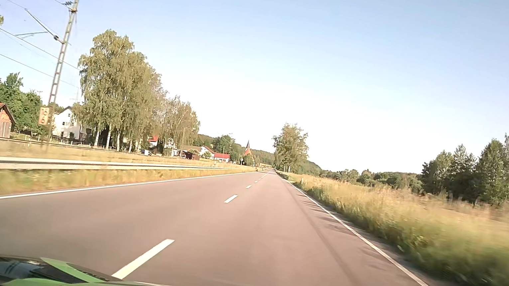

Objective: Follow the waypoints while adhering to traffic rules and regulations

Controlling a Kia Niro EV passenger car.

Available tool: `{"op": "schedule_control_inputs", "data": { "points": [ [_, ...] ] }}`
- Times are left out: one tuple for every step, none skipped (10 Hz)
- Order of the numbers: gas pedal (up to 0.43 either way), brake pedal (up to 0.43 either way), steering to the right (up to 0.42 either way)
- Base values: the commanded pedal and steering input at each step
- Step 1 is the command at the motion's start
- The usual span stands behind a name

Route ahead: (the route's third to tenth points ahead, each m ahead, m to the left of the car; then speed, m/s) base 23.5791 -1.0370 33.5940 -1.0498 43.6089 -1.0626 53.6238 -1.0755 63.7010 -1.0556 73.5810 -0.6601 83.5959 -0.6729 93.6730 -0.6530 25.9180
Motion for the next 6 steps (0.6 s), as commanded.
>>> {"op": "schedule_control_inputs", "data": {
  "points": [
    [0.209, 0.0, -0.004],
    [0.209, 0.0, -0.004],
    [0.209, 0.0, -0.003],
    [0.22, 0.0, -0.004],
    [0.22, 0.0, -0.003],
    [0.228, 0.0, -0.003]
  ]
}}
